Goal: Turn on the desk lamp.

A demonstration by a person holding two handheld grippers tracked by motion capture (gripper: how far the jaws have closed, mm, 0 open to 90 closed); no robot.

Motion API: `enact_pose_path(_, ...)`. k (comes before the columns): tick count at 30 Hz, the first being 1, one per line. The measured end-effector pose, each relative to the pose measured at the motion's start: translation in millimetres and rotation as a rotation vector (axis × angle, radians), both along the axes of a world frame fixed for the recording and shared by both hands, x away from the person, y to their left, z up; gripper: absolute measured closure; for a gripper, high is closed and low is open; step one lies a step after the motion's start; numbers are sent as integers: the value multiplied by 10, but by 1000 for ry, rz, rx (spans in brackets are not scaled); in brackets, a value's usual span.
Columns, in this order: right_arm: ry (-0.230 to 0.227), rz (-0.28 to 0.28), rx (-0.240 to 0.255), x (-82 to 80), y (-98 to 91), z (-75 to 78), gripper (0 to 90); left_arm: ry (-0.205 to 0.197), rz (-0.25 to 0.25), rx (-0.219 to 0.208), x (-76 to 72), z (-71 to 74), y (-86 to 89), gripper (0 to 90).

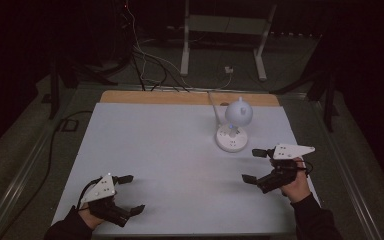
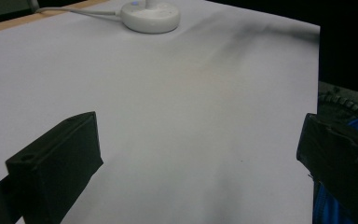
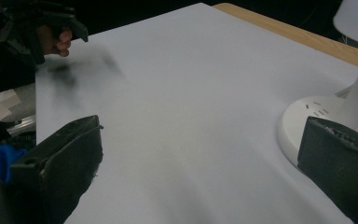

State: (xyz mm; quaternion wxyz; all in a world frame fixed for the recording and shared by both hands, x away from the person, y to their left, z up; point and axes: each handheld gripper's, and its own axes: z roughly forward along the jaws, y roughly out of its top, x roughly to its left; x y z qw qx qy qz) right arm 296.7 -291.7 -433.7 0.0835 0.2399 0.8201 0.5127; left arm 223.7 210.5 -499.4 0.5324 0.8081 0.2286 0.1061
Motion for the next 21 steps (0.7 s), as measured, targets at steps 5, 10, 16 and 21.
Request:
enact_pose_path(5,-4,1,2,87,-44,-1,0,0,-1,1,1,-1,-1,3)
enact_pose_path(10,-36,20,-30,171,-58,-12,0,0,-1,1,1,-1,-2,3)
enact_pose_path(16,-103,32,-8,272,-98,-53,0,1,-1,1,3,-1,-1,3)
enact_pose_path(21,-92,30,-39,395,-150,-48,0,1,-1,1,1,0,-1,3)
